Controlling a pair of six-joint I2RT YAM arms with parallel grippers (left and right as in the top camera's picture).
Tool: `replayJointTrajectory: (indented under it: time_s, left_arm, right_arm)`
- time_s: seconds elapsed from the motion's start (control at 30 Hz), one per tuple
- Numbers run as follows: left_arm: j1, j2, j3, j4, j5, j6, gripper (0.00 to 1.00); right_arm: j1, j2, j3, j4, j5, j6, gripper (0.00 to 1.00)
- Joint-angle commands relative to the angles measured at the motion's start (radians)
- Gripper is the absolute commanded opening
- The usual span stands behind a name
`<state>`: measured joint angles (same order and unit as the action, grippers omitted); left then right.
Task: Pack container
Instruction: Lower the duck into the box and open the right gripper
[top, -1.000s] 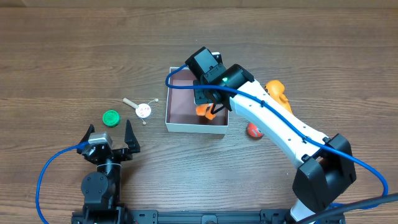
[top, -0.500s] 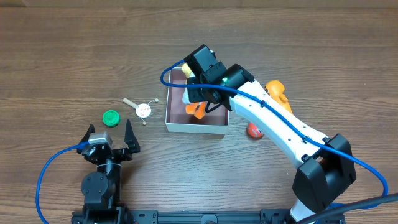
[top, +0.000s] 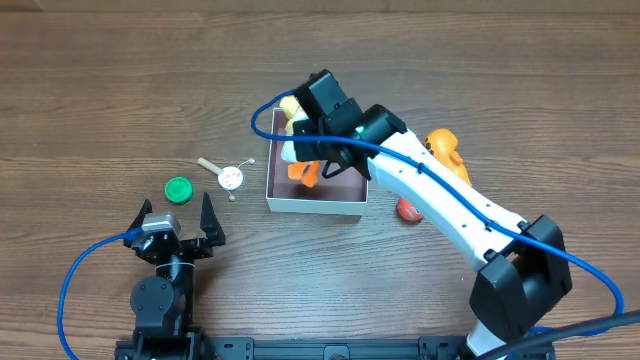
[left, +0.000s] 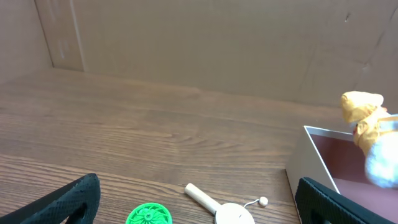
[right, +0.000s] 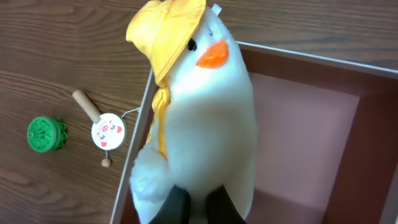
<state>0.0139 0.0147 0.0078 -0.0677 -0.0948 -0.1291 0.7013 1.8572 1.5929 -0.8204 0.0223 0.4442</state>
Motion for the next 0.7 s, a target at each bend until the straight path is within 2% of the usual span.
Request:
replayJointTrajectory:
  time_s: [0.0, 0.67]
  left_arm:
    - [0.006, -0.010, -0.003, 0.002, -0.009, -0.009, 1.00]
    - [0.006, -0.009, -0.003, 0.002, -0.009, -0.009, 1.00]
  right_arm:
    - [0.019, 0.018, -0.003, 0.023, -0.009, 0.003, 0.04]
    - [0.019, 0.138, -0.003, 0.019, 0.017, 0.029, 0.04]
